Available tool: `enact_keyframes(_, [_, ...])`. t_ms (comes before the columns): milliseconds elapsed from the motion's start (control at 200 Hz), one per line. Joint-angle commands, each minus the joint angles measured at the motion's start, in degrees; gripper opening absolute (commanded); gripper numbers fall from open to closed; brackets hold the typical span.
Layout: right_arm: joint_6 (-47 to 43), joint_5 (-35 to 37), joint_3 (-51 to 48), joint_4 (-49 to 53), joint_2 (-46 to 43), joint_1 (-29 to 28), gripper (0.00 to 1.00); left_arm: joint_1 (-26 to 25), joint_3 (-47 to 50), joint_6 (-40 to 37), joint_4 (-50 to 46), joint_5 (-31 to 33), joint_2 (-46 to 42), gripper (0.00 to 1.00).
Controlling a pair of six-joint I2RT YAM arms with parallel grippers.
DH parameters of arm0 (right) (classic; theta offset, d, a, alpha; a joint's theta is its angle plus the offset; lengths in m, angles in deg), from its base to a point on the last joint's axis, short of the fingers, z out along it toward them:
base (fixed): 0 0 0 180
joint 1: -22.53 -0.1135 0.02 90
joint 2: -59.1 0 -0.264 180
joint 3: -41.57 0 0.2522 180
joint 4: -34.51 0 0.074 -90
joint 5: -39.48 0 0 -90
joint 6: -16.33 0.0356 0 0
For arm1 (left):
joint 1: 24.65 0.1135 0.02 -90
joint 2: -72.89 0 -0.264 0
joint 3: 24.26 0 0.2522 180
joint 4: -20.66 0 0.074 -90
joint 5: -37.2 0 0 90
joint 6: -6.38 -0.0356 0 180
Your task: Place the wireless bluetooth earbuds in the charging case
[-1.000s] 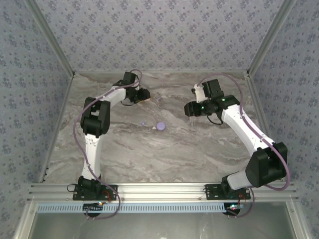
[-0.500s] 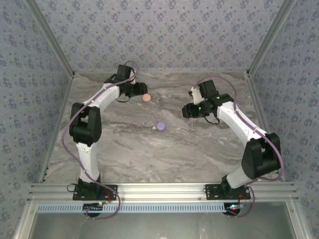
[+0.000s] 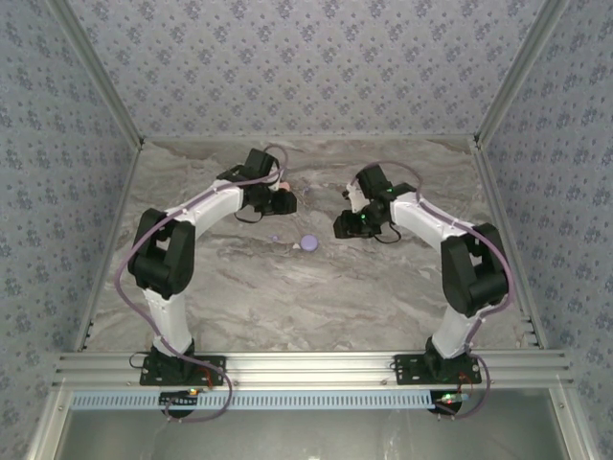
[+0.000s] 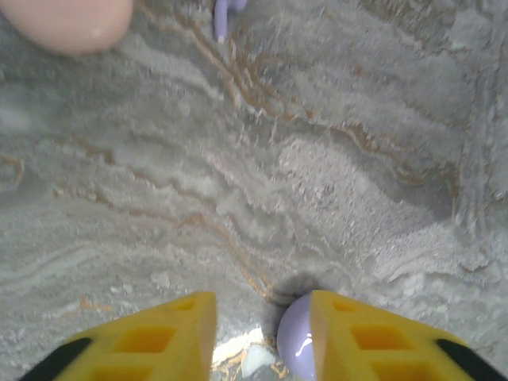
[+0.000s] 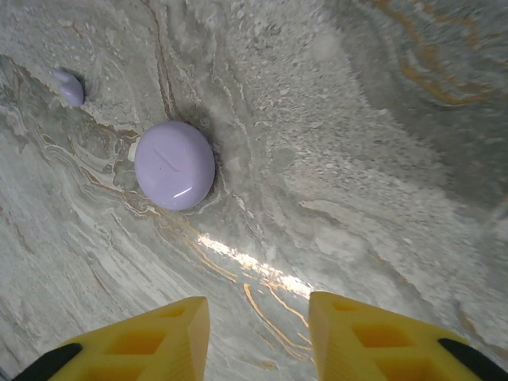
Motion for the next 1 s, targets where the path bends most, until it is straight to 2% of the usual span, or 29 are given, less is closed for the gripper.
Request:
enact_keyframes(0, [3.5,-1.3,1.7,-1.6,3.0,-1.7,0.35,-0.5,-0.1,0.3,-1.9,-0.2,-0.6,0.27])
enact_keyframes(190, [7.8,0.3,2.5,-3.2,7.0,-4.1,0.29,-1.6,0.4,-0.1,-3.6,0.4,0.7,0.17])
enact_keyframes(420, [10.7,1.2,4.7,-3.9,10.8,-5.6,0.24,-2.0,0.4,1.0,-2.8,-2.9,4.1,0.11])
enact_keyframes(620, [11.5,2.1,6.6,-3.2,13.0,-6.0,0.21,-2.8,-0.3,1.6,-3.4,-3.0,6.0,0.09])
enact_keyframes(715, [11.9,2.6,7.2,-2.8,13.7,-6.0,0.2,-3.0,-0.1,1.8,-3.8,-3.0,6.5,0.02])
enact_keyframes(999, [12.1,2.0,8.3,-2.8,15.3,-6.1,0.2,-4.1,0.4,1.3,-5.0,-4.1,7.5,0.02])
